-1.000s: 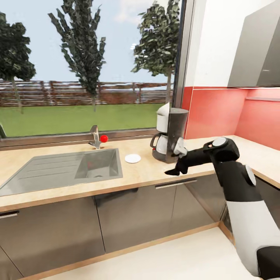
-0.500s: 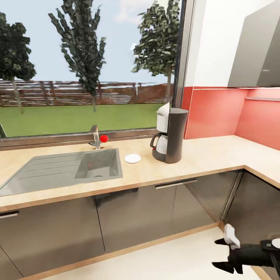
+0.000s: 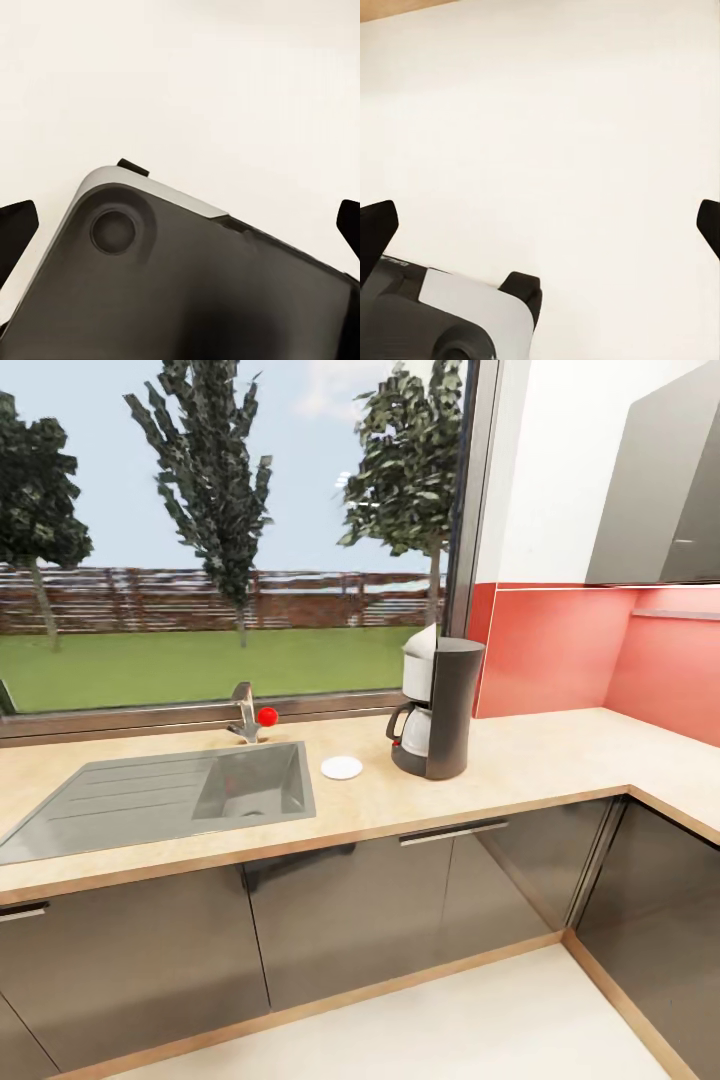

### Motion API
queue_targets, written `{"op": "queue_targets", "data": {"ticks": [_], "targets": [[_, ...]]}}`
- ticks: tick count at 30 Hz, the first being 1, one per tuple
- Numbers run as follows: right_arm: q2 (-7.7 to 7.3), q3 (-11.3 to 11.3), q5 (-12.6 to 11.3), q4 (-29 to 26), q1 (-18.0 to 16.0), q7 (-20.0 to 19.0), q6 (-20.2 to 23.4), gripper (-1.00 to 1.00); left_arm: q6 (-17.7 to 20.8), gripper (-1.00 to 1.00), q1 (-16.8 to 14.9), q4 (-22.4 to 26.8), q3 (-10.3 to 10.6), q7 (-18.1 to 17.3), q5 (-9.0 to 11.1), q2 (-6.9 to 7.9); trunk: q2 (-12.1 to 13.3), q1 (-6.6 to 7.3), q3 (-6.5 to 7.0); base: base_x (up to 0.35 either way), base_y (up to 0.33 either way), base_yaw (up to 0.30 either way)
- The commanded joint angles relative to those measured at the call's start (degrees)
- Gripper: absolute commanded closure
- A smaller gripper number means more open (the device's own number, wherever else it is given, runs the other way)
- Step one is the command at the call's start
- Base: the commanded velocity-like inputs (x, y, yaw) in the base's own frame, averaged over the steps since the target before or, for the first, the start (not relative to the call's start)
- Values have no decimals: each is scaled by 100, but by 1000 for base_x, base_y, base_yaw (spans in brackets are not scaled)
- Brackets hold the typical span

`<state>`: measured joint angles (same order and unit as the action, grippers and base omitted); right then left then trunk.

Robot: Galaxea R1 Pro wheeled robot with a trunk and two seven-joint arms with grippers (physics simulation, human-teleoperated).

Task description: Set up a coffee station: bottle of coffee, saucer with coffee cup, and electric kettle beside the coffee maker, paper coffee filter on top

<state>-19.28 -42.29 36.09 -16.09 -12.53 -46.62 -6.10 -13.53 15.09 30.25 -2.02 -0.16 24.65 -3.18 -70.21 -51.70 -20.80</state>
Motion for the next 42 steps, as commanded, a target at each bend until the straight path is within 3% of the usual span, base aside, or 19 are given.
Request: {"op": "queue_targets", "data": {"ticks": [1, 25, 42], "targets": [[0, -42, 62, 8, -6, 3, -43, -100, -1, -100, 3, 10, -14, 0, 24, -3, -4, 0, -5, 0, 0, 0], [-6, -52, 56, 27, -4, 74, -36, -100, 8, -100, 3, 8, -12, 7, 29, 1, -4, 0, -5, 0, 0, 4], [3, -43, 56, 27, -4, 74, -40, -100, 8, -100, 3, 8, -18, 8, 31, 1, -4, 0, -5, 0, 0, 262]]}}
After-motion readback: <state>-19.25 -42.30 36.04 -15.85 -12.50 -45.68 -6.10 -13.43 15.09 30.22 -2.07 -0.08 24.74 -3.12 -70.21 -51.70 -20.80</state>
